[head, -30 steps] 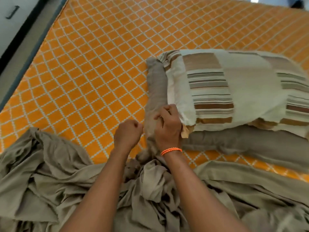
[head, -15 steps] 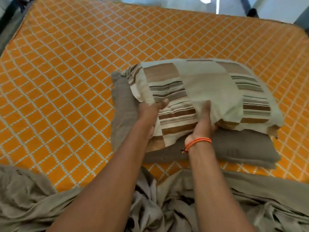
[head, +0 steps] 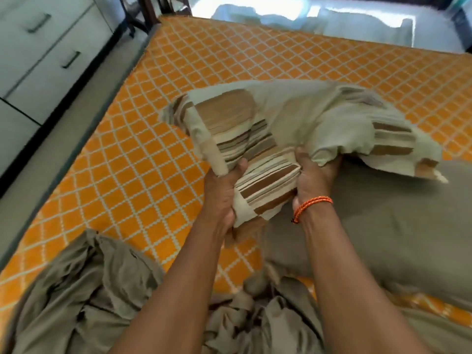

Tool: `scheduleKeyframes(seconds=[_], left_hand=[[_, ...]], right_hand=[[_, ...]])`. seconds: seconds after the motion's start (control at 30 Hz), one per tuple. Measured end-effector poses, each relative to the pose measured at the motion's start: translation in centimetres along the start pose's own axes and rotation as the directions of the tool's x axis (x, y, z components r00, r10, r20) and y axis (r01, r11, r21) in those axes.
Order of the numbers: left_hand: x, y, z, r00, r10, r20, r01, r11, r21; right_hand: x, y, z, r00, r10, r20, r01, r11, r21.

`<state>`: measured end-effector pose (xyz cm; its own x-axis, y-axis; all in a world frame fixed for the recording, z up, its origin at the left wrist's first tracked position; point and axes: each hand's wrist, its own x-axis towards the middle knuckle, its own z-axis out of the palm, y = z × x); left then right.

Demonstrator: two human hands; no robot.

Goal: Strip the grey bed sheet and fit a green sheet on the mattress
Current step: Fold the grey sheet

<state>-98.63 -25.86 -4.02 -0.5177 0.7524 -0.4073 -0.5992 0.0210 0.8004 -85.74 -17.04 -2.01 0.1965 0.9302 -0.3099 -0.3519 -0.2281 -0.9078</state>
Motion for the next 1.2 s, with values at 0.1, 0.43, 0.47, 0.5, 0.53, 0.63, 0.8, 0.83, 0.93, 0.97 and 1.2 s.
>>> scheduleKeyframes(seconds=[0.1, 0.43, 0.47, 0.5, 0.53, 0.63, 0.8, 0.83, 0.93, 0.97, 1.2], left_hand=[[-0.3, 2.5, -5.8, 0.987, 0.108, -0.119, -0.107, 0.994, 0.016], [-3.1, -5.7, -15.9, 0.917, -0.236, -0.323, 0.354, 0.854, 0.382], [-3.3, -6.3, -15.4, 0.911, -0.268, -0.314, 0.384, 0.829, 0.408], [-3.4, -6.8, -14.8, 0.912, -0.261, -0.316, 0.385, 0.809, 0.443], [-3.5, -7.1, -13.8, 0.917, -0.256, -0.305, 0.381, 0.789, 0.483], [-4.1, -8.4, -9.9, 0.93, -0.298, -0.216, 0.368, 0.743, 0.56], [-4.6, -12.8, -3.1, 0.932, -0.36, -0.045, 0.312, 0.733, 0.604], [-4.9, -13.6, -1.7, 0.939, -0.341, -0.037, 0.298, 0.757, 0.582], [-5.6, -14.4, 2.5, 0.962, -0.266, -0.056, 0.261, 0.842, 0.473], [-5.7, -14.5, 3.7, 0.97, -0.217, -0.107, 0.242, 0.831, 0.501], [-5.1, -13.3, 6.6, 0.976, -0.201, -0.086, 0.217, 0.844, 0.49]], right_hand=[[-2.4, 1.8, 6.2, 0.981, -0.031, 0.19, 0.039, 0.999, -0.037], [-6.5, 11.6, 7.7, 0.963, 0.262, 0.059, -0.19, 0.82, -0.541], [-6.8, 12.2, 6.6, 0.966, 0.254, 0.052, -0.184, 0.813, -0.553], [-7.2, 12.4, 5.6, 0.974, 0.222, 0.054, -0.153, 0.809, -0.568], [-7.3, 12.7, 4.5, 0.986, 0.16, 0.044, -0.106, 0.813, -0.573], [-7.4, 11.3, 0.0, 0.997, -0.058, -0.046, 0.02, 0.811, -0.585], [-4.7, 8.3, -9.9, 0.884, -0.352, -0.309, 0.051, 0.728, -0.683], [-4.0, 7.6, -11.8, 0.841, -0.385, -0.381, 0.017, 0.723, -0.691], [-2.3, 6.2, -16.4, 0.715, -0.305, -0.629, -0.235, 0.743, -0.627], [-1.7, 5.8, -17.7, 0.674, -0.25, -0.695, -0.329, 0.741, -0.586], [1.9, 3.9, -20.7, 0.617, 0.223, -0.755, -0.463, 0.878, -0.119]])
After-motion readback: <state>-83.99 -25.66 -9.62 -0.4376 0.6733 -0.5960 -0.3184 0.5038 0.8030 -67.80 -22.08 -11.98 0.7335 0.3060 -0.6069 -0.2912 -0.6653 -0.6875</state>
